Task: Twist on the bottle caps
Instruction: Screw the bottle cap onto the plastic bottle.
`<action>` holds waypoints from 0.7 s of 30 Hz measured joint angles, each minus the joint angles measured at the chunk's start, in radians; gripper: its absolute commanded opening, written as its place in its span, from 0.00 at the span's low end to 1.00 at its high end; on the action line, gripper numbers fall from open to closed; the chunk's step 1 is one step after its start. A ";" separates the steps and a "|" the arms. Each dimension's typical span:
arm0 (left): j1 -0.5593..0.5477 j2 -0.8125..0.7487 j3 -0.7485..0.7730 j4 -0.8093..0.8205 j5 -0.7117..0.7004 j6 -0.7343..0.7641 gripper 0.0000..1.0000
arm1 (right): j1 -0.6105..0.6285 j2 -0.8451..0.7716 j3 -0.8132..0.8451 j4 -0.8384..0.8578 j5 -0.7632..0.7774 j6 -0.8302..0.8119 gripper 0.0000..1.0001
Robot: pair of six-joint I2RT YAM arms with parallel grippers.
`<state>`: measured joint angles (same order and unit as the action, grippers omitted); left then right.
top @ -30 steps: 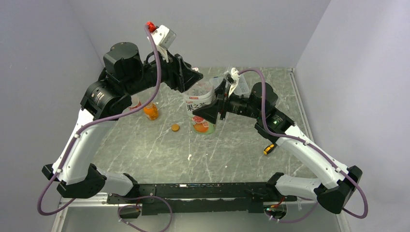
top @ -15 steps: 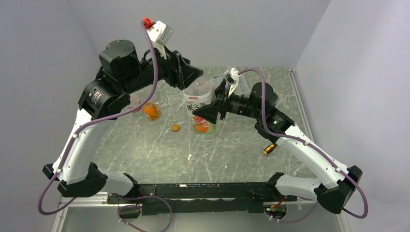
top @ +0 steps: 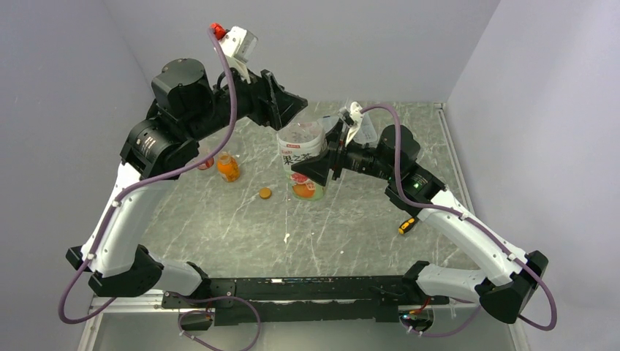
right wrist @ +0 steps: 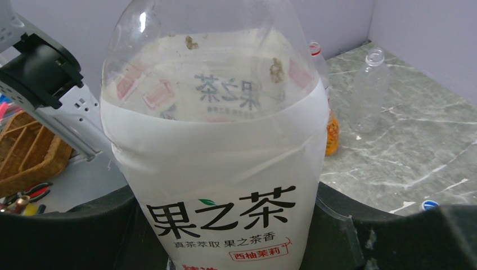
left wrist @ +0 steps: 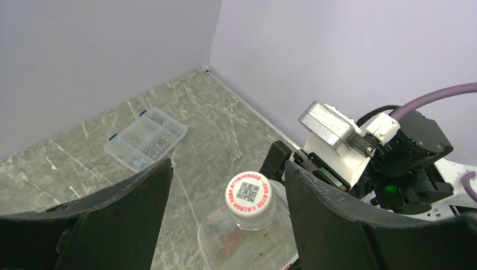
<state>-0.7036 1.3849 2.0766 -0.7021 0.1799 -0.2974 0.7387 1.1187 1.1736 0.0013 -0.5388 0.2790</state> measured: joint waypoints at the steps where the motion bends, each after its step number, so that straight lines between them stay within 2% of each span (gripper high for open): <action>1: 0.000 0.000 0.000 0.002 -0.005 -0.011 0.78 | 0.003 -0.001 0.000 0.000 0.009 -0.003 0.25; 8: 0.000 -0.016 -0.025 0.016 -0.052 -0.114 0.75 | 0.039 -0.001 0.000 0.000 0.089 -0.035 0.25; 13: 0.000 -0.037 -0.067 0.023 -0.106 -0.179 0.71 | 0.100 -0.003 -0.005 0.000 0.209 -0.074 0.25; 21: 0.000 -0.041 -0.084 0.048 -0.122 -0.219 0.68 | 0.153 -0.005 -0.008 0.000 0.359 -0.117 0.25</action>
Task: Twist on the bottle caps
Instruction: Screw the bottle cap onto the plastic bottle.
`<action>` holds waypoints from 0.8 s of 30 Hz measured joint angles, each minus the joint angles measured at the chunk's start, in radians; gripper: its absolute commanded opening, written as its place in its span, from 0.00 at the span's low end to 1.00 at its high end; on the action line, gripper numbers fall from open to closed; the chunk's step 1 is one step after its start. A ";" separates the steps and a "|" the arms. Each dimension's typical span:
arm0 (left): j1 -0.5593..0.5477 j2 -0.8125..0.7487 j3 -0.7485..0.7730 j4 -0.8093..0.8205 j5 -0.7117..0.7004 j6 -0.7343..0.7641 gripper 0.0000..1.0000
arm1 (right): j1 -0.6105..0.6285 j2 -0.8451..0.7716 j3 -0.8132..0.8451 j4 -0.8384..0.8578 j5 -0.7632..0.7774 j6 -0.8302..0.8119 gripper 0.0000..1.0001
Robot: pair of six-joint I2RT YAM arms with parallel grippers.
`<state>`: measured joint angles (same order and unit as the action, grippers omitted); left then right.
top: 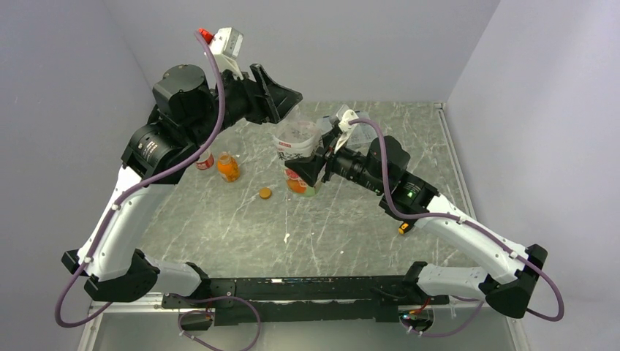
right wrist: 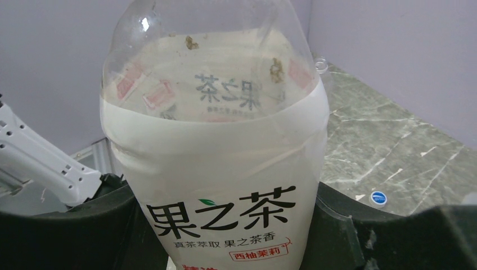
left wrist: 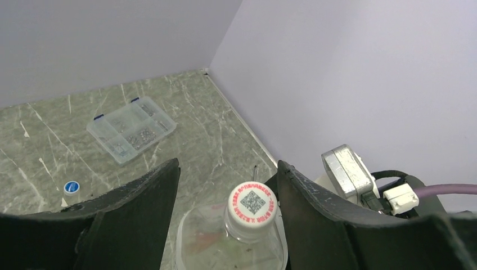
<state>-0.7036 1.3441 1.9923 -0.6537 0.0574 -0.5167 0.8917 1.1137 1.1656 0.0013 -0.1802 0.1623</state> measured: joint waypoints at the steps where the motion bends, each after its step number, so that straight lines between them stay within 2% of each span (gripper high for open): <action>1: 0.000 0.000 0.000 0.000 0.000 -0.002 0.67 | 0.000 0.000 0.000 0.000 0.008 -0.003 0.25; 18: 0.000 0.000 -0.008 0.005 0.016 -0.002 0.64 | 0.008 0.013 0.000 -0.001 0.084 -0.013 0.25; 24: 0.000 0.000 -0.008 0.004 0.025 -0.001 0.59 | 0.008 0.018 0.000 -0.001 0.093 -0.013 0.24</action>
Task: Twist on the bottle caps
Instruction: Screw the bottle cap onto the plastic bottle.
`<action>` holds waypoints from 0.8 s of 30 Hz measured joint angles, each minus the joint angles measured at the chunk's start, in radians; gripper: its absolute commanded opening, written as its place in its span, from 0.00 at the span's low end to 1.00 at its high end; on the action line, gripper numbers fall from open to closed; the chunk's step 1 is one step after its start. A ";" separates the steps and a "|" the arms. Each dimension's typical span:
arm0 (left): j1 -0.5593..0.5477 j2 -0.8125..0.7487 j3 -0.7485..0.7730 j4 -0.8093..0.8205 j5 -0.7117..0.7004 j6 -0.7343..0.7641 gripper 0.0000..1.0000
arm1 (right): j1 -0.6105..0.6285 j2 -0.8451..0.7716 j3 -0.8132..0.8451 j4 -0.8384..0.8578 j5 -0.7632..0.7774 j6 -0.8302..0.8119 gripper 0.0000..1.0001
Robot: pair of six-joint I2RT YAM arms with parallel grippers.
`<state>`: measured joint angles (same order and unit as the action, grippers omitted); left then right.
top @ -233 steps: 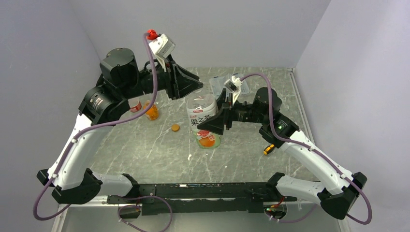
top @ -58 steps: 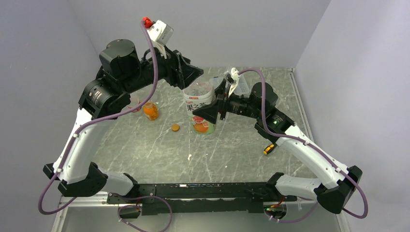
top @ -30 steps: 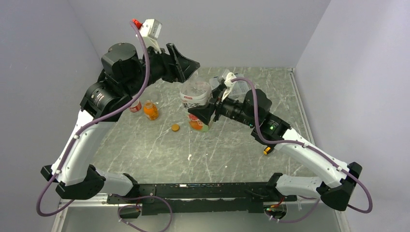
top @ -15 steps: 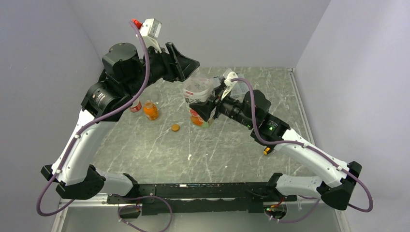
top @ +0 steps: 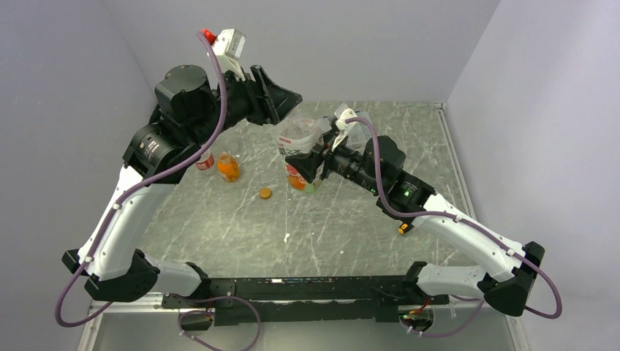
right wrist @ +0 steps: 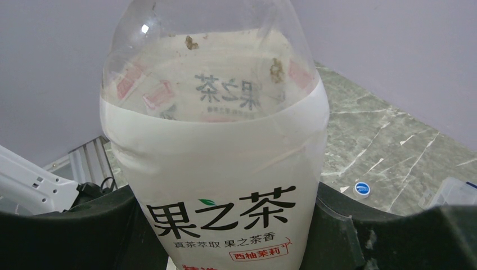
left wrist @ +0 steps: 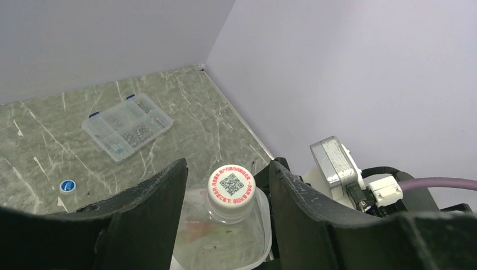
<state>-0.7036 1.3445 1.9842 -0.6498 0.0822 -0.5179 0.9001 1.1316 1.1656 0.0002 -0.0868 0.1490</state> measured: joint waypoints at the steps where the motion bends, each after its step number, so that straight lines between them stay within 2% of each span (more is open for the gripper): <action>1: 0.000 0.000 0.000 -0.001 0.000 0.000 0.59 | 0.000 0.000 0.000 0.000 0.000 0.000 0.24; 12: 0.000 0.014 0.002 -0.010 0.000 0.003 0.55 | 0.000 0.003 0.000 -0.007 0.001 0.000 0.24; 24: 0.000 0.031 0.014 -0.027 0.000 0.012 0.42 | 0.000 0.011 0.000 -0.010 0.001 -0.002 0.24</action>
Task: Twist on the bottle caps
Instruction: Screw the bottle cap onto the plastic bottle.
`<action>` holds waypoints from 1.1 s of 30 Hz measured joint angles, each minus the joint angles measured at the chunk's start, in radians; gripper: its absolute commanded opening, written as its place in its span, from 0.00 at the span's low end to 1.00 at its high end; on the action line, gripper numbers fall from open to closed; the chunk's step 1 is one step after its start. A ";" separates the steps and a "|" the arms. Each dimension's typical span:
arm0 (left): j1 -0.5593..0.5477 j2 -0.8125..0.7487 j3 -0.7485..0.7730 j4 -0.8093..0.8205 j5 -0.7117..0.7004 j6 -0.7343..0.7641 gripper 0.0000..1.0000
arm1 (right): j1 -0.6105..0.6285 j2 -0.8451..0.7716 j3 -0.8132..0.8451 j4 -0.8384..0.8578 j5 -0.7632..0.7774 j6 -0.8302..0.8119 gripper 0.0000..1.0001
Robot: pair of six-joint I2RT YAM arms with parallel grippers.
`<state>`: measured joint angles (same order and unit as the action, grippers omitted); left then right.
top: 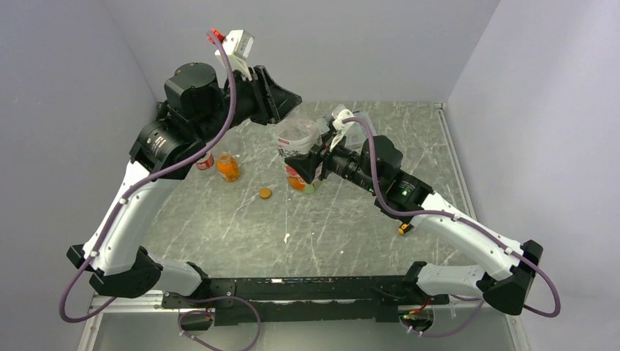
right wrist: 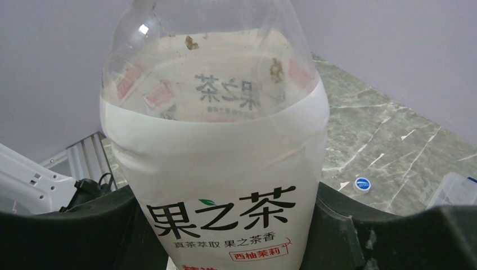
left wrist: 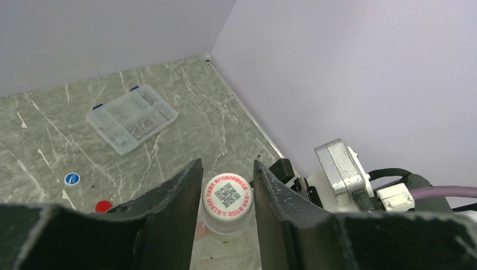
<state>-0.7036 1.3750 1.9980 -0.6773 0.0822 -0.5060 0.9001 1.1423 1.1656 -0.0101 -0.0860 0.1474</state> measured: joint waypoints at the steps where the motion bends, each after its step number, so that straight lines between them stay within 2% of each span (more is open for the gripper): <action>1: 0.000 0.000 0.002 0.000 0.000 0.001 0.41 | 0.000 0.000 0.000 0.000 0.000 0.000 0.24; 7: 0.000 0.012 0.018 -0.008 0.003 0.020 0.33 | 0.000 0.006 0.012 -0.020 0.000 -0.001 0.23; 22: 0.002 0.015 0.032 -0.039 0.015 0.067 0.30 | -0.001 0.015 0.062 -0.108 -0.033 0.014 0.23; 33: 0.004 -0.040 -0.036 0.038 0.061 0.068 0.28 | -0.053 0.012 0.077 -0.099 -0.210 0.081 0.23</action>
<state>-0.6998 1.3350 1.9621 -0.6392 0.1432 -0.4385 0.8467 1.1545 1.2427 -0.1089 -0.2962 0.2287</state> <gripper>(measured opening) 0.373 0.640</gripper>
